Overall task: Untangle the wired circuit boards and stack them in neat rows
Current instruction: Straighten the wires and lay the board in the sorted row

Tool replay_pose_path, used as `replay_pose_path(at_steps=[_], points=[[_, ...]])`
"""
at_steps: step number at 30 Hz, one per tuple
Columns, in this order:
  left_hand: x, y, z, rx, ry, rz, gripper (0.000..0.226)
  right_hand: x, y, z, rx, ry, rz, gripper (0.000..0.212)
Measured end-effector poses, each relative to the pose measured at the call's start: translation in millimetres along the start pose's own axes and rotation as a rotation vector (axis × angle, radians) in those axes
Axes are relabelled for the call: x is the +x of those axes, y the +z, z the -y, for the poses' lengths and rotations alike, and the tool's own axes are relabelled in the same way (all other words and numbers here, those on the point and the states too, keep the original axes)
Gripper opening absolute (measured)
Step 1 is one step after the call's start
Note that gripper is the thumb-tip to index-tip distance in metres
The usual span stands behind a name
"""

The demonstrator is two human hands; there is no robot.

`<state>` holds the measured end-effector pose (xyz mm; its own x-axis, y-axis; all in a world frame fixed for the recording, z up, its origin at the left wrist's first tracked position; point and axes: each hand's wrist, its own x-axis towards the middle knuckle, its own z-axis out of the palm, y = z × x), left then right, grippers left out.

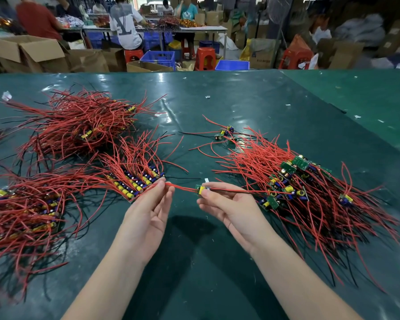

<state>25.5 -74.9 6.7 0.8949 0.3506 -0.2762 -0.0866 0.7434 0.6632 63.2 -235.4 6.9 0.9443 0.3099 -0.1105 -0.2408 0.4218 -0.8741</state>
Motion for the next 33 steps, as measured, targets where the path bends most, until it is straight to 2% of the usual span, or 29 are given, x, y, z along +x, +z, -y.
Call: replay_pose_path(at_steps=[8, 15, 21, 25, 29, 33], points=[[-2.4, -0.4, 3.3, 0.154, 0.218, 0.064, 0.026, -0.5, 0.6, -0.7, 0.090, 0.080, 0.016, 0.011], [-3.4, 1.2, 1.9, 0.148, 0.240, 0.074, 0.019, 1.3, -0.8, -0.1, 0.104, 0.107, 0.020, 0.015], [-3.7, 0.5, 0.7, 0.277, 0.353, 0.051, 0.013, 2.4, -4.3, 3.0, 0.104, 0.122, 0.013, 0.013], [-2.0, -1.1, -2.0, 0.261, 0.342, 0.043, 0.012, 2.8, -4.0, 2.8, 0.094, 0.137, 0.027, 0.014], [-1.7, -1.6, -2.6, 0.180, 0.269, 0.075, 0.019, 3.6, -5.3, 3.1, 0.095, 0.135, 0.028, 0.016], [-1.7, -0.8, -3.6, 0.113, 0.192, 0.082, 0.017, 5.4, -7.3, 3.5, 0.097, 0.133, 0.017, 0.017]])
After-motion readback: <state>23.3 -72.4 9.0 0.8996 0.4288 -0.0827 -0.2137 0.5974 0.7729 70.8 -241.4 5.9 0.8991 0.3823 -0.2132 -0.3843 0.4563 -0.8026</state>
